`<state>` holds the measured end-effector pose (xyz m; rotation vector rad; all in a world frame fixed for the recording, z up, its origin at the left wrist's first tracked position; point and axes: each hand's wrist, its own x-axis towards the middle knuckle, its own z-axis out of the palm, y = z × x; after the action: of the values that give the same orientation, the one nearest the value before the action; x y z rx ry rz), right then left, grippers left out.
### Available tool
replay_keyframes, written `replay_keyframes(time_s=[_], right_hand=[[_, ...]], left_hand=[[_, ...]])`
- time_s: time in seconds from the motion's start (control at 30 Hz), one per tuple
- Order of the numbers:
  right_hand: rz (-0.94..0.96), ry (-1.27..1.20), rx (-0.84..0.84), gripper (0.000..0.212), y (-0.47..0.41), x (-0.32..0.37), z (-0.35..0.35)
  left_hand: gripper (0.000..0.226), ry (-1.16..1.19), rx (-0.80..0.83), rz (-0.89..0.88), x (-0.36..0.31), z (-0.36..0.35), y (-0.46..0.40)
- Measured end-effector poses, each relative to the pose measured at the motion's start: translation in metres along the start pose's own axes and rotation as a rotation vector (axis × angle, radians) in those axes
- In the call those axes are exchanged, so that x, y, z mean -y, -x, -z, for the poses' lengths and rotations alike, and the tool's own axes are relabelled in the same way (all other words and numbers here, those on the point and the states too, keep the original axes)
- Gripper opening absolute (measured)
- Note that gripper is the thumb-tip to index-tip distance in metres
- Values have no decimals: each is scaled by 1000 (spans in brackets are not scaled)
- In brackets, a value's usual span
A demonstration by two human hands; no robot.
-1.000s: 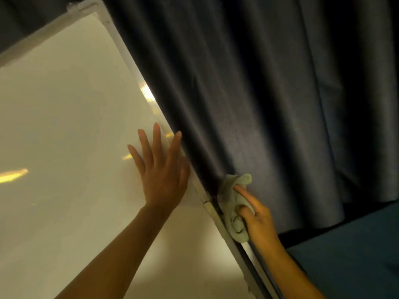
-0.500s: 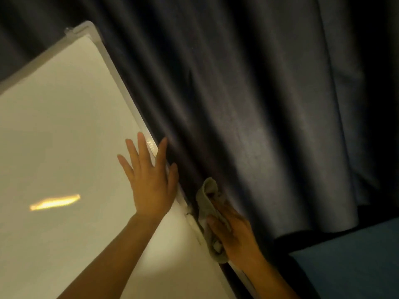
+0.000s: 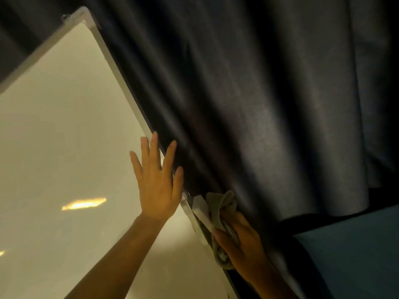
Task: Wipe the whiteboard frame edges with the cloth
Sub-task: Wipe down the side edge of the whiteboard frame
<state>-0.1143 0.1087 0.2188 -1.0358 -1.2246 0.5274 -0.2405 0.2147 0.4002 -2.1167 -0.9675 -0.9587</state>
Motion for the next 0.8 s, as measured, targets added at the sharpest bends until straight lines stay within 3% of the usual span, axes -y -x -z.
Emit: replay_keyframes(time_s=[0.27, 0.43, 0.6, 0.8], right_hand=[[-42, 21, -158, 18, -3, -2, 0], [53, 71, -99, 43, -32, 28, 3], [165, 61, -94, 41, -46, 42, 2], [155, 106, -157, 41, -20, 31, -15]], left_hand=[[61, 9, 51, -45, 4, 1, 1], [60, 16, 66, -86, 12, 1, 0], [59, 4, 61, -101, 22, 6, -9], [59, -69, 57, -102, 29, -1, -4]])
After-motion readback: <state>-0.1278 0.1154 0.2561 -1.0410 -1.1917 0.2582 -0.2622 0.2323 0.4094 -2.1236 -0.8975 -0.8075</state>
